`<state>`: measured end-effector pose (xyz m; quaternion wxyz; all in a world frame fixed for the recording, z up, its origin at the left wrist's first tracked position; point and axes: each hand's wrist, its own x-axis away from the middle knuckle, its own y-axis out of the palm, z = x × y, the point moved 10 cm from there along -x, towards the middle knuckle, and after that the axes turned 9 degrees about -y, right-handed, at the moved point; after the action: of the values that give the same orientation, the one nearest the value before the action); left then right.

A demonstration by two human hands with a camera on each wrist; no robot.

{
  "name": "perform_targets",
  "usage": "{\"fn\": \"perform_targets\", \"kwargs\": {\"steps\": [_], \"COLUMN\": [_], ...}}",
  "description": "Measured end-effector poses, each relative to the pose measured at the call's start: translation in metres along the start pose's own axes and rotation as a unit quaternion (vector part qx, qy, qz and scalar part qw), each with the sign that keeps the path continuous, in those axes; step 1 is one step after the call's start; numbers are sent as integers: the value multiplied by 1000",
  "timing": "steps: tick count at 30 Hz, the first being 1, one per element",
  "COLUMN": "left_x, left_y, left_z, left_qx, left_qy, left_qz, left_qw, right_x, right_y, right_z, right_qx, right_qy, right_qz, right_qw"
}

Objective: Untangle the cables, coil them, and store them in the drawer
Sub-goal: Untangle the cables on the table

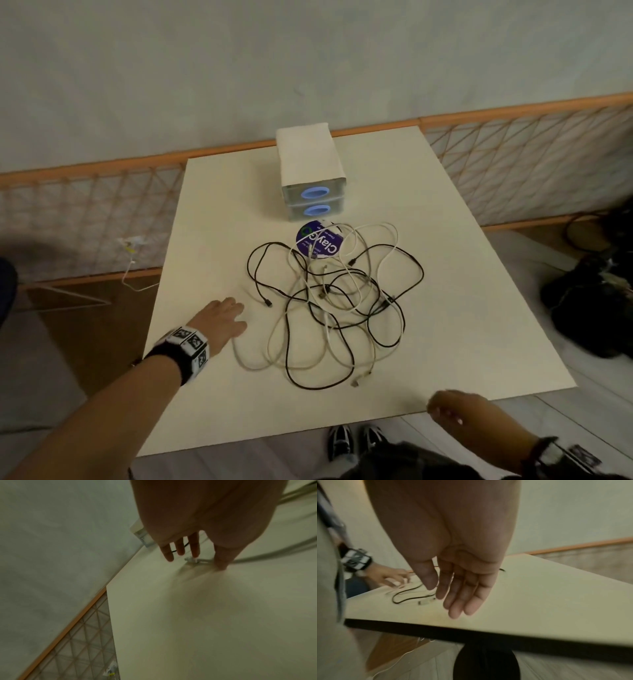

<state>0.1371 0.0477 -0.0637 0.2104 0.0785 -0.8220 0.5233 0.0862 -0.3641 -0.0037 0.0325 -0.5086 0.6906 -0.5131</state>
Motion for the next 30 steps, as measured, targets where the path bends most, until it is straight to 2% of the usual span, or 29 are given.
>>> {"fn": "perform_targets", "kwargs": {"steps": [1,2,4,8,10,12,16,18,19,21,24,26,28,29,30], "left_x": [2,5,16,31,33,34,40,49,50,54,57,55,50,49,49], "left_y": [4,8,1,-1,10,26,48,9,-6,-35,-96,-129,-155,-167,-177], "left_z": [3,7,14,34,33,24,19,30,33,54,68,64,54,44,29], "left_qx": [3,11,29,24,40,47,173,259,270,302,429,467,467,501,564], "left_qy": [19,37,72,116,92,34,-44,-37,-23,18,9,-12,-22,-23,-36], "left_qz": [6,8,14,37,17,-15,-73,-3,20,-14,31,36,42,49,53], "left_qw": [1000,999,997,992,995,998,981,965,962,953,903,884,883,864,823], "right_x": [-28,-45,-82,-132,-141,-142,-145,-151,-153,-153,-155,-165,-180,-185,-187], "right_y": [-13,-15,-10,1,5,11,5,0,-4,-21,-52,-61,-63,-64,-70], "right_z": [-19,-30,-34,-46,-50,-41,-49,-47,-49,-68,-109,-134,-147,-143,-135], "right_qx": [19,38,62,184,209,209,195,172,149,106,33,-16,-55,-68,-80], "right_qy": [-5,-43,-61,-105,-135,-128,-149,-112,-101,-113,-172,-202,-203,-183,-157], "right_qz": [16,26,36,7,8,1,28,27,38,98,226,246,226,223,240], "right_qw": [1000,998,996,977,968,969,969,978,983,983,958,948,951,955,955]}}
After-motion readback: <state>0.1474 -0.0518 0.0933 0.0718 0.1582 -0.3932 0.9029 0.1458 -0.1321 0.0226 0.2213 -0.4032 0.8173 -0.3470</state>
